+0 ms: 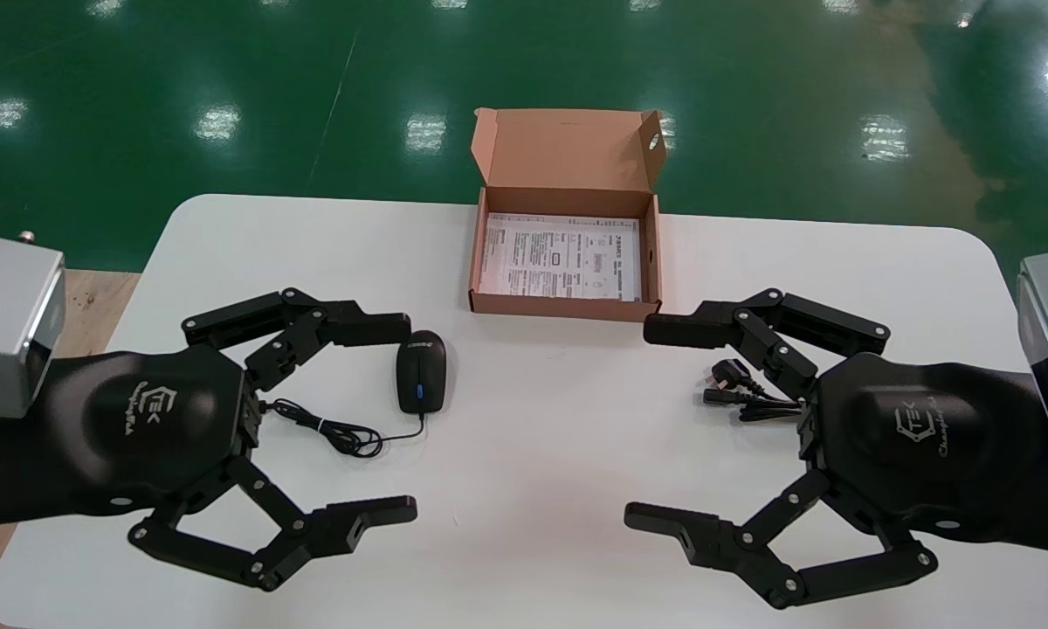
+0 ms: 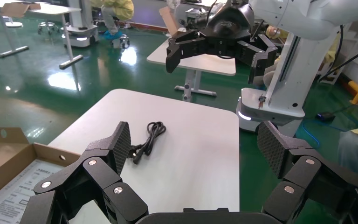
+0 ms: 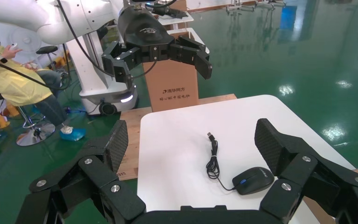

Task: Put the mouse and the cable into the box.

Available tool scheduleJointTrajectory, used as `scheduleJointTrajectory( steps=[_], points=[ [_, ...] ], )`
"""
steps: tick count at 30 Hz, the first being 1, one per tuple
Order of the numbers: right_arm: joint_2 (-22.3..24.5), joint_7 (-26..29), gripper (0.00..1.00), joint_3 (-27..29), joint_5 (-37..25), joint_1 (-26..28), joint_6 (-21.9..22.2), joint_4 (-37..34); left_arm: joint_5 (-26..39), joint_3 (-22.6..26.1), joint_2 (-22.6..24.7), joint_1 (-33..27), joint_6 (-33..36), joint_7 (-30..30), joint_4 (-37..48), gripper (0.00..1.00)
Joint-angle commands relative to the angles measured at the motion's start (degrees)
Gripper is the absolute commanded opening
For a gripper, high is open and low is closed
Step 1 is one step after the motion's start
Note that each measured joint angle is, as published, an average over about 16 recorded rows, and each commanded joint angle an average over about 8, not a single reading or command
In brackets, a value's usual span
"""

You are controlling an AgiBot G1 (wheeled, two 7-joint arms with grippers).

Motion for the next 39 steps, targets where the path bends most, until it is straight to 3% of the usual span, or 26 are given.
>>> scheduleJointTrajectory(
  steps=[1, 22, 27, 32, 39],
  points=[
    [0.0, 0.0, 1.0, 0.0, 0.0, 0.0, 0.0, 0.0, 0.0, 0.0, 0.0, 0.0, 0.0, 0.0, 0.0, 1.0],
    [0.0, 0.0, 1.0, 0.0, 0.0, 0.0, 0.0, 0.0, 0.5, 0.3, -0.1, -0.1, 0.4, 0.0, -0.3, 1.0],
    [0.2, -1.8, 1.0, 0.1, -1.5, 0.8, -0.2, -0.3, 7.6, 4.1, -0.6, -4.4, 3.1, -1.0, -1.2, 1.0],
    [0.1, -12.0, 1.0, -0.7, -9.5, 5.2, -2.0, -4.8, 21.5, 11.6, 0.7, -14.0, 4.8, -1.5, 1.5, 1.0],
    [-2.6, -32.5, 1.0, -5.5, -27.2, 14.2, -1.7, -21.1, 39.6, 21.4, 6.8, -25.8, 4.4, 5.2, 13.1, 1.0]
  ],
)
